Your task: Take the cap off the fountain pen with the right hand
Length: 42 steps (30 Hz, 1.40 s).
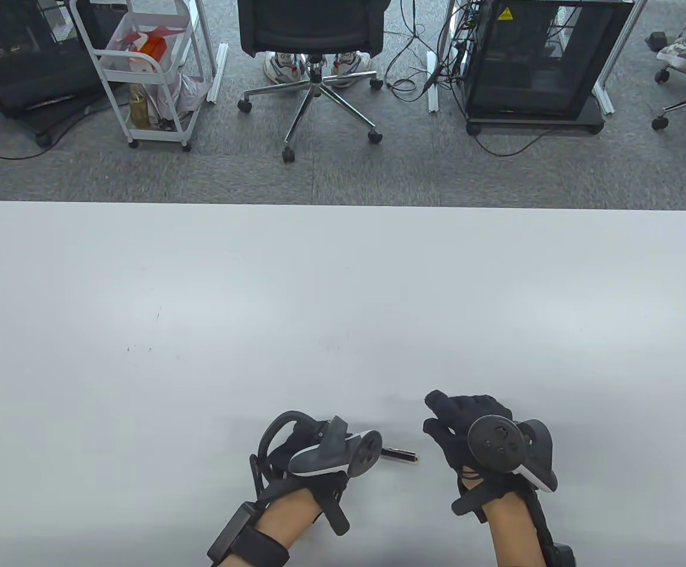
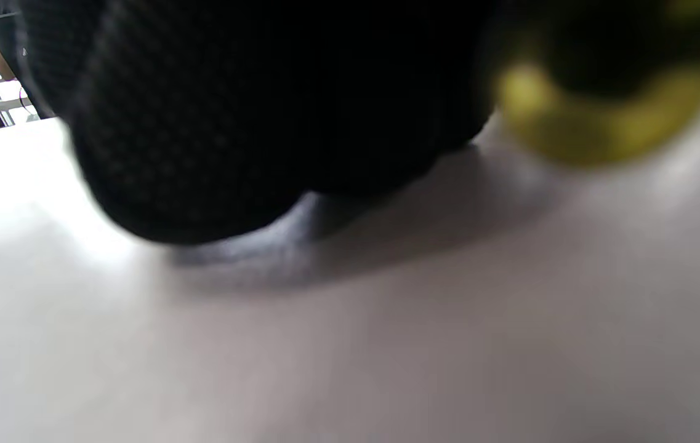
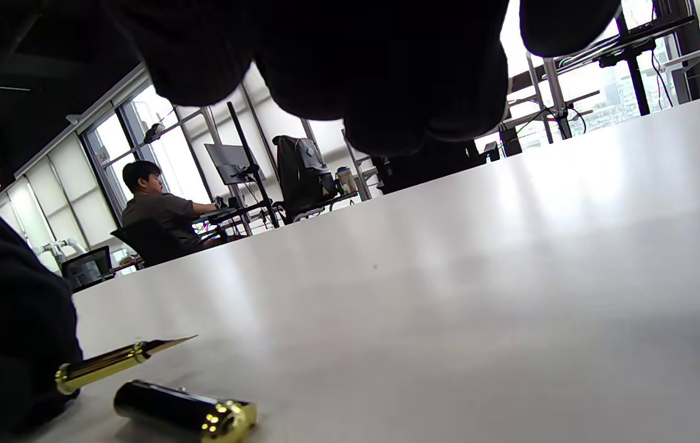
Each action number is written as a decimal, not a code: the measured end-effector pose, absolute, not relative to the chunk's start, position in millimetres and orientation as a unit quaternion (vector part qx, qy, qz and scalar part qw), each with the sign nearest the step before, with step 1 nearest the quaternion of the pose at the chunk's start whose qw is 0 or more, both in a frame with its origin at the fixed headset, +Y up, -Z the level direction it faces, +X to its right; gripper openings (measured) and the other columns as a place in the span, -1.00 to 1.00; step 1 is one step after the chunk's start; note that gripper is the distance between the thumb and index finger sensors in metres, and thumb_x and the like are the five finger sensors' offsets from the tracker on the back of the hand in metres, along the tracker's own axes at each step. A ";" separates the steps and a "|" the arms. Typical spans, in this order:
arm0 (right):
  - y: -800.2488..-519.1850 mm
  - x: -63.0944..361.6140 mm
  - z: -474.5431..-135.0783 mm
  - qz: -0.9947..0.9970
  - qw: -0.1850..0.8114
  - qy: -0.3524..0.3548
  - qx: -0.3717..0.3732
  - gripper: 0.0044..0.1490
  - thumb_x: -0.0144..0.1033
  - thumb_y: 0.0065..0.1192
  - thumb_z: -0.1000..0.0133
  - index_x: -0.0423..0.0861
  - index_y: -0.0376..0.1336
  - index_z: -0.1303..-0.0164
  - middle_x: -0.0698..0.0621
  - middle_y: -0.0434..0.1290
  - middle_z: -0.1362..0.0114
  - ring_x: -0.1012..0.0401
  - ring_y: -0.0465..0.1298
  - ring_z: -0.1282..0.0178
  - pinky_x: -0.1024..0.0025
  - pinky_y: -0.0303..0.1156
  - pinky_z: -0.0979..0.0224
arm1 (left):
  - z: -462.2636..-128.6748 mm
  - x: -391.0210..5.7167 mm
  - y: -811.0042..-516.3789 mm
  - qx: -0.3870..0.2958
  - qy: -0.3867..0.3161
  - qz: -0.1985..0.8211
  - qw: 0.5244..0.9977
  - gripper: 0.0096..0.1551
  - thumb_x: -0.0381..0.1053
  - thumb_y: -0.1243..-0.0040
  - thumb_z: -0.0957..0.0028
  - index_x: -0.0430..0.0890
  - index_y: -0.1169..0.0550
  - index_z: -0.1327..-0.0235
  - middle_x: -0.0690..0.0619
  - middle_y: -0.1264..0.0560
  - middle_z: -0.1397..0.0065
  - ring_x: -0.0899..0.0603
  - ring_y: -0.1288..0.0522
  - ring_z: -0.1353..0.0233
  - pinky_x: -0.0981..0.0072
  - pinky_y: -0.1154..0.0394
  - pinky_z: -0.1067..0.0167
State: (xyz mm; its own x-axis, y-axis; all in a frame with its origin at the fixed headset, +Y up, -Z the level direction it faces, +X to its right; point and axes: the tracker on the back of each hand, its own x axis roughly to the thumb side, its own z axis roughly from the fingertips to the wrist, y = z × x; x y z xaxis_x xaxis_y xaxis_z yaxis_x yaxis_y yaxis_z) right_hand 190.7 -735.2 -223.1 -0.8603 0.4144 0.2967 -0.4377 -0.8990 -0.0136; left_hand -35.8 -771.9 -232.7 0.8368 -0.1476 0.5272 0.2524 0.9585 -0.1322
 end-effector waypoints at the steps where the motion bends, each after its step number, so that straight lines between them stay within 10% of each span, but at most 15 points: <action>1: -734.9 190.3 -222.6 0.963 0.223 -0.041 0.146 -0.33 0.04 0.28 -0.09 -0.05 0.36 -0.35 -0.16 0.57 -0.27 -0.11 0.54 -0.27 -0.22 0.24 -0.47 | -234.2 -33.9 -772.7 -0.105 -0.264 -0.105 0.953 -0.51 0.28 -0.14 0.28 -0.06 -0.69 0.40 -0.03 -0.75 0.41 -0.11 -0.76 0.47 -0.19 -0.59 0.01; 11: -735.5 197.4 -223.6 0.961 0.237 -0.030 0.139 -0.32 0.04 0.27 -0.10 -0.06 0.35 -0.36 -0.18 0.56 -0.29 -0.13 0.52 -0.29 -0.24 0.23 -0.48 | -233.2 -29.7 -772.8 -0.101 -0.255 -0.132 0.953 -0.47 0.32 -0.08 0.29 -0.06 -0.70 0.43 -0.02 -0.75 0.42 -0.12 -0.76 0.47 -0.19 -0.59 0.00; 23: -732.8 222.0 -221.9 0.932 0.324 -0.031 0.162 -0.19 0.15 0.11 -0.15 0.01 0.14 -0.58 -0.29 0.26 -0.63 -0.28 0.20 -0.63 -0.40 -0.06 -0.58 | -218.7 -126.5 -711.2 0.032 -0.195 0.036 0.980 -0.19 0.34 0.04 0.26 0.15 -0.26 -0.35 -0.22 -0.37 -0.50 -0.41 -0.51 -0.39 -0.47 -0.25 -0.31; 42: -746.4 218.4 -220.6 0.915 0.370 0.008 0.158 -0.09 0.30 -0.01 -0.16 0.12 -0.06 -0.67 -0.27 0.02 -0.74 -0.28 -0.04 -0.72 -0.38 -0.22 -0.60 | -218.6 -160.1 -719.7 0.043 -0.204 0.135 0.969 -0.10 0.42 0.13 0.28 0.20 -0.09 -0.41 -0.21 -0.18 -0.61 -0.46 -0.32 -0.55 -0.53 -0.15 -0.34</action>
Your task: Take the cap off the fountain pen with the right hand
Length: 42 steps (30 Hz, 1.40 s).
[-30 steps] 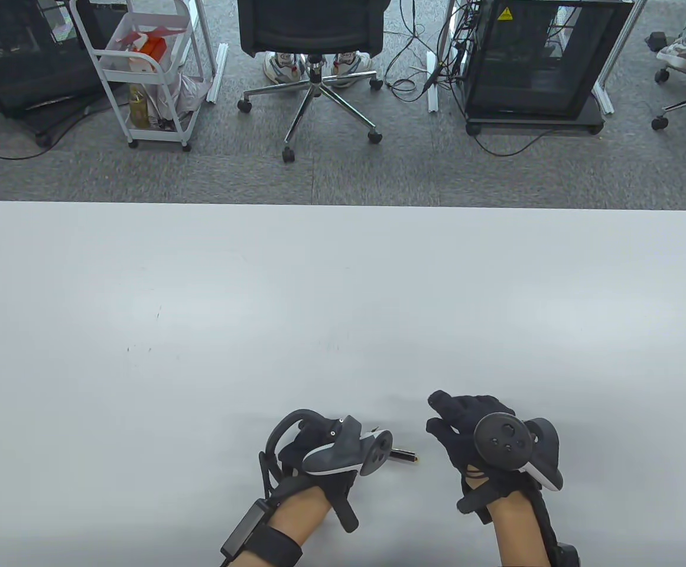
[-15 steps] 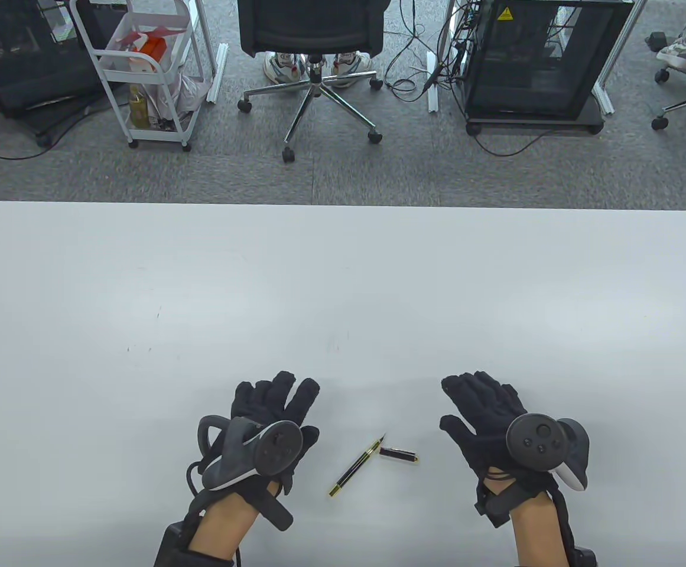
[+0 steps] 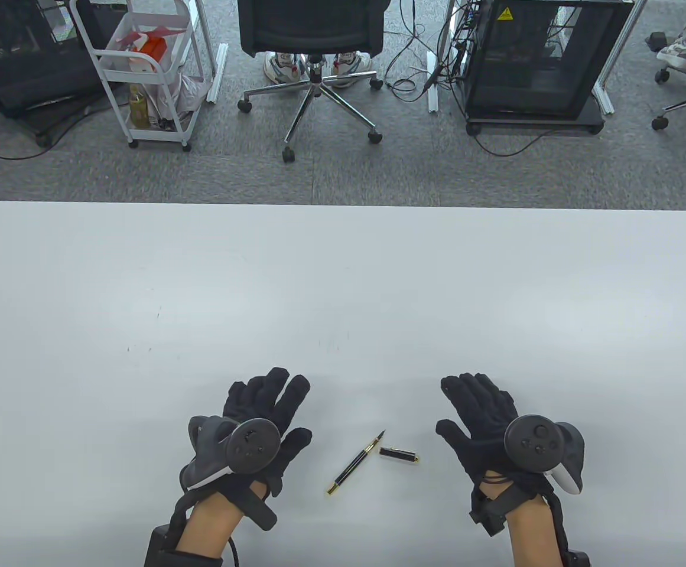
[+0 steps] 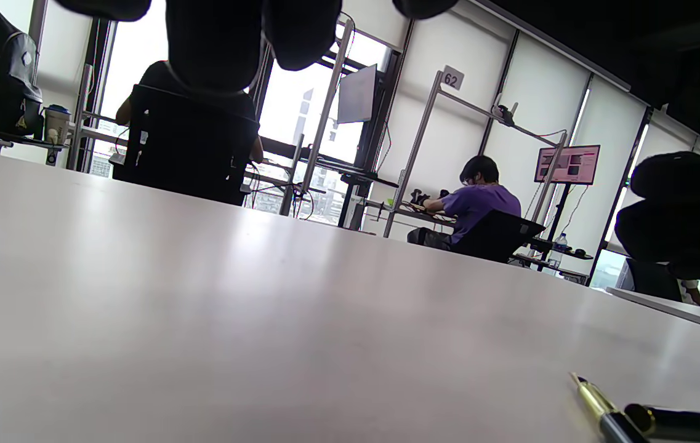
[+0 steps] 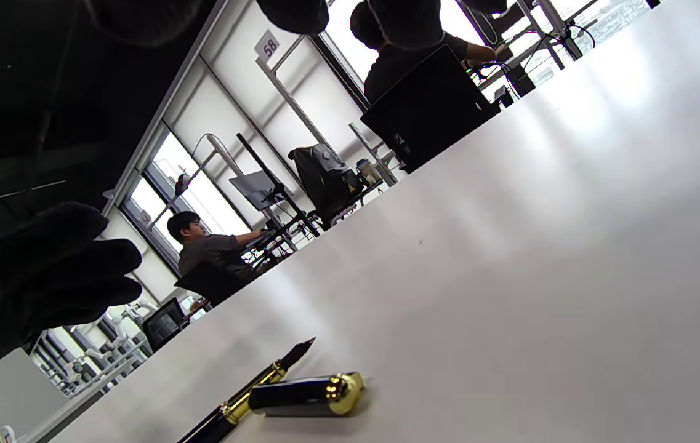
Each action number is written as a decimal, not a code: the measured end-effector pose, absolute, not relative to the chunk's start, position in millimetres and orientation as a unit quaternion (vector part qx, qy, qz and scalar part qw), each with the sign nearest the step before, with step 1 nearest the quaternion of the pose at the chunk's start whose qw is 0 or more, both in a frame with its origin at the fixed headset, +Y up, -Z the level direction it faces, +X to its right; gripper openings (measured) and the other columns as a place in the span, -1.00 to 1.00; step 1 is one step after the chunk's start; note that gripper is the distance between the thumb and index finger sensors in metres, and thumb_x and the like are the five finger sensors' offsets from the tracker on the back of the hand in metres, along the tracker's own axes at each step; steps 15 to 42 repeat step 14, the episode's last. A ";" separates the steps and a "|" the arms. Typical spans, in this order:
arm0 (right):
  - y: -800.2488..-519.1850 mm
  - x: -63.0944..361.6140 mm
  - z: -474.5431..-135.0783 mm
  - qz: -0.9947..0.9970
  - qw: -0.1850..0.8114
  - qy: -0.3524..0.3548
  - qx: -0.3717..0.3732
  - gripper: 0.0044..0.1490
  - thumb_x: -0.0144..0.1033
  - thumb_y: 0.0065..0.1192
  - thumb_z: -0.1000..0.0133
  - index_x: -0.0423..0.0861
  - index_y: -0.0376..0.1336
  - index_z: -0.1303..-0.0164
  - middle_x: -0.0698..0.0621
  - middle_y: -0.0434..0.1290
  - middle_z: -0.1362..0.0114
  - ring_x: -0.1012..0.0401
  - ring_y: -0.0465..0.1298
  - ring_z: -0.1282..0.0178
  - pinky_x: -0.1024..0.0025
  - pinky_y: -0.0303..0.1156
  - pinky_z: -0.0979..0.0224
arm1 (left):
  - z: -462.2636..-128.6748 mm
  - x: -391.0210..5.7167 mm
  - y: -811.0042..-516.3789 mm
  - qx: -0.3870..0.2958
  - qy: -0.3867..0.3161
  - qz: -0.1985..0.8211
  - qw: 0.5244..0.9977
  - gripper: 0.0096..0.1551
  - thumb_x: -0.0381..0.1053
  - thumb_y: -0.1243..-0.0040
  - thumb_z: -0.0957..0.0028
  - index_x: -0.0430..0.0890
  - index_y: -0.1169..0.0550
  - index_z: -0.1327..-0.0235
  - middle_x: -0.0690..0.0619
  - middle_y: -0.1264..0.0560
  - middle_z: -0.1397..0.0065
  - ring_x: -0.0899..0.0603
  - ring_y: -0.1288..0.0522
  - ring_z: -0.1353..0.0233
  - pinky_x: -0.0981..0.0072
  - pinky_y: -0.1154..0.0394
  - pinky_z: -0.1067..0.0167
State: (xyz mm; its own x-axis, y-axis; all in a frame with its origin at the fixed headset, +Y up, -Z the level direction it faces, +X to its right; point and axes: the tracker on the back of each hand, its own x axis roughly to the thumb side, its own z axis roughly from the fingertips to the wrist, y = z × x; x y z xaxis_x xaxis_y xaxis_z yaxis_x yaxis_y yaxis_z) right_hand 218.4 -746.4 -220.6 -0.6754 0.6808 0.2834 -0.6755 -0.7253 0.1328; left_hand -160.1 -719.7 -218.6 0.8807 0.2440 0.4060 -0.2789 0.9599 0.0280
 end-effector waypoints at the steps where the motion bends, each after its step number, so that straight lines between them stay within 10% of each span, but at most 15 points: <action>1: -747.0 217.7 -220.9 0.913 0.375 0.008 0.159 -0.09 0.29 0.00 -0.16 0.11 -0.06 -0.67 -0.28 0.02 -0.74 -0.28 -0.04 -0.72 -0.38 -0.22 -0.60 | -218.2 -160.2 -719.7 0.047 -0.202 0.135 0.969 -0.10 0.42 0.12 0.28 0.19 -0.09 -0.40 -0.22 -0.18 -0.61 -0.47 -0.33 -0.54 -0.53 -0.15 -0.33; 42: -747.8 207.9 -225.9 0.909 0.375 0.025 0.177 -0.09 0.28 -0.01 -0.17 0.10 -0.05 -0.67 -0.28 0.03 -0.73 -0.28 -0.04 -0.72 -0.39 -0.22 -0.60 | -216.3 -166.0 -721.6 0.048 -0.179 0.122 0.975 -0.10 0.41 0.12 0.28 0.19 -0.09 -0.40 -0.22 -0.20 -0.60 -0.46 -0.34 -0.53 -0.52 -0.16 -0.33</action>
